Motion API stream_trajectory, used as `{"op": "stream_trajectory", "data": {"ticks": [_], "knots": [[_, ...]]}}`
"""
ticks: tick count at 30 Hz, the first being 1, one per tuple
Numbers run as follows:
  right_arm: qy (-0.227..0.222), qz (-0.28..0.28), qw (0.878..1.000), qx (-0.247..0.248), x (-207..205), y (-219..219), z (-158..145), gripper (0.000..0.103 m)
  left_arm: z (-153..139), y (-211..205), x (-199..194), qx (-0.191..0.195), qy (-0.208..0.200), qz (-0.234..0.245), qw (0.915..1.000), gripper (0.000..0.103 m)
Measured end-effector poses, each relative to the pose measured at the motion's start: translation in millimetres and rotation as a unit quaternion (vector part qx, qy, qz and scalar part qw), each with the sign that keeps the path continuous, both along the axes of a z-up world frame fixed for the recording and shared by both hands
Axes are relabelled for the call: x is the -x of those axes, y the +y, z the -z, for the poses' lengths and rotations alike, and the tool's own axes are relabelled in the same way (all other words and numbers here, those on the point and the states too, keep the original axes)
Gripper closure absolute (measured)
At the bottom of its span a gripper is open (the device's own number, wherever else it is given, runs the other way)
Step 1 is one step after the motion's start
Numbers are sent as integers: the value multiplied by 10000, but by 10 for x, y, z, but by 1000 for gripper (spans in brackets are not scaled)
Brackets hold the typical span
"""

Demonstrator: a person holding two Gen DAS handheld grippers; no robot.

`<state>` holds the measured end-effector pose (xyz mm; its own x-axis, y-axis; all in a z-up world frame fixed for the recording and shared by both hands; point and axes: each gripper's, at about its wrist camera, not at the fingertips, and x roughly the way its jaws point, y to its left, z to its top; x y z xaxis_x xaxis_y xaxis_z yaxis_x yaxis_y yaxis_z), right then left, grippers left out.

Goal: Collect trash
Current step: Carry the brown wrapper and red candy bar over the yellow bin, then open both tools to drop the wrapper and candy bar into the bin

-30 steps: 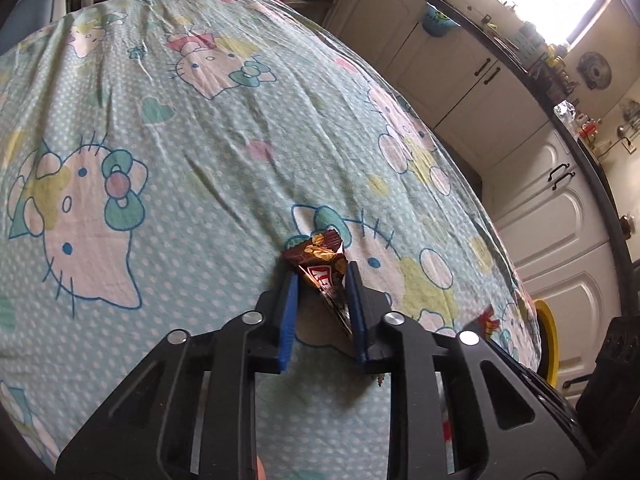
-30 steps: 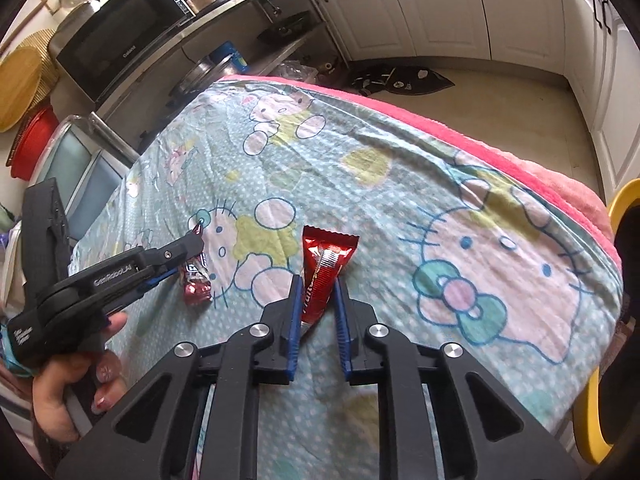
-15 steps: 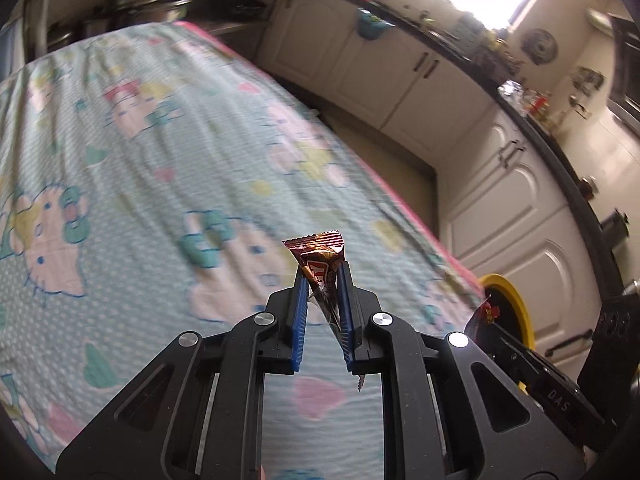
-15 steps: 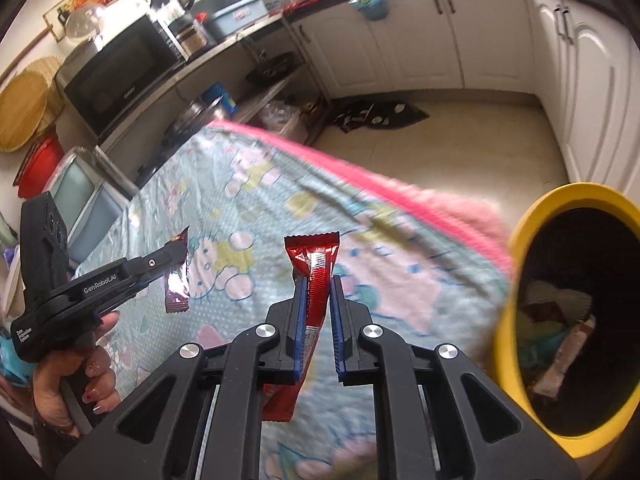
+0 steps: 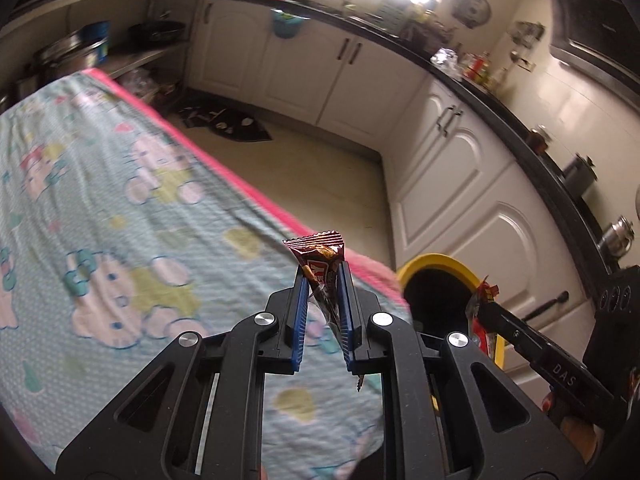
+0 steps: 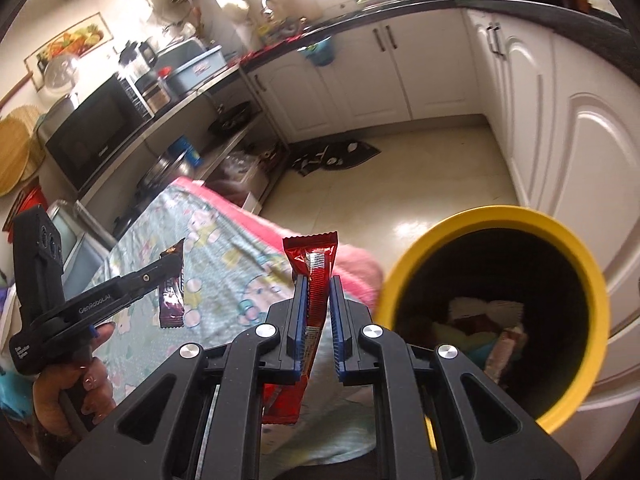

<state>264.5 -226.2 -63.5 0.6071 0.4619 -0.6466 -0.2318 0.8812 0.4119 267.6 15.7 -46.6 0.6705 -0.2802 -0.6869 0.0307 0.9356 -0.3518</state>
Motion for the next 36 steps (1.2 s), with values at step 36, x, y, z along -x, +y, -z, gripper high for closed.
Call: {"op": "stream_trajectory", "data": {"ticks": [36], "knots": [[-4, 1273, 9908, 454, 39, -1178, 206, 91, 43, -1543, -294, -121, -260, 1342, 9905, 92]]}}
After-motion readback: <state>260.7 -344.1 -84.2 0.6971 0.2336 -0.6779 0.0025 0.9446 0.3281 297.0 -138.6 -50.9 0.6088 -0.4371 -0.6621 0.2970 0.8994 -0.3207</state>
